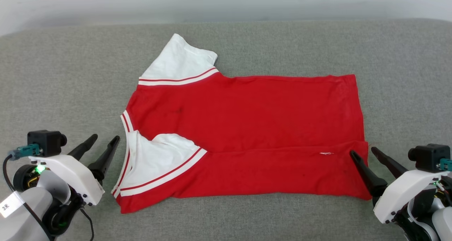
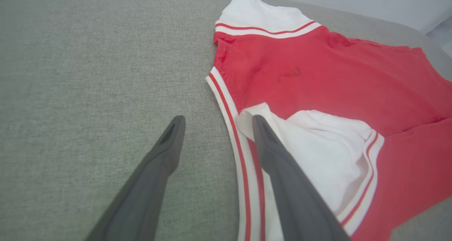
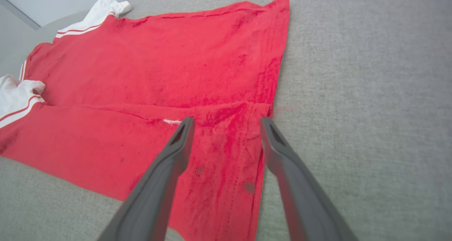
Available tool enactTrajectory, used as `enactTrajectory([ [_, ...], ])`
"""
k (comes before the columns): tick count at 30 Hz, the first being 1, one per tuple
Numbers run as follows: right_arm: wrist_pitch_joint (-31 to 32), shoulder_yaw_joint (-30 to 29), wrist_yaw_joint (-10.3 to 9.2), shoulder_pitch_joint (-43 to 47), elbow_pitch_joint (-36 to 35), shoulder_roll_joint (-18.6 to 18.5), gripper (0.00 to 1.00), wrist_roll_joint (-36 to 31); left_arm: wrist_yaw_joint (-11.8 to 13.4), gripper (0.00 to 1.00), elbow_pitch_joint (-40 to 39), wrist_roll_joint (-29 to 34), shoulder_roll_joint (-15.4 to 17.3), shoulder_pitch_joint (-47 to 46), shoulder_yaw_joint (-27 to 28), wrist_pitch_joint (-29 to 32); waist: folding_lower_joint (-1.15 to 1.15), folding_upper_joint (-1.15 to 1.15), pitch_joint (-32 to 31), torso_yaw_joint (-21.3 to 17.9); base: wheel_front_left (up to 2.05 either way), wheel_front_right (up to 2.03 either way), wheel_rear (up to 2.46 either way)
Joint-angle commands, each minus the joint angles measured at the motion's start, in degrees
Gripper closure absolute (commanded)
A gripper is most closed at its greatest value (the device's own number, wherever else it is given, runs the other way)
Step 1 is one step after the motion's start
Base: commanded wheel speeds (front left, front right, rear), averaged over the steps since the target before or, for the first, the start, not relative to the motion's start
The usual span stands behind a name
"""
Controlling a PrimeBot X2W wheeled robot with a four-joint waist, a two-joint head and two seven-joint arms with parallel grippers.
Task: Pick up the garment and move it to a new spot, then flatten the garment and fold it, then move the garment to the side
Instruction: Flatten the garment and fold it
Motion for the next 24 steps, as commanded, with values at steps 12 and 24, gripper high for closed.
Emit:
enactTrajectory([
  [12,0.5,-2.7,-0.05,2.4,-3.7,2.1,0.00,-3.1,1.4,0.00,-9.0,-0.9,6.6,-3.7,-2.6,14.6,0.00,0.00,-4.5,2.1,0.00,0.00,0.00],
  [24,0.6,-1.8,-0.05,0.7,-3.5,3.6,0.00,-4.5,3.1,0.00,-15.9,-3.4,9.7,-5.5,-8.4,34.4,0.00,0.00,-4.5,1.1,0.00,0.00,0.00],
])
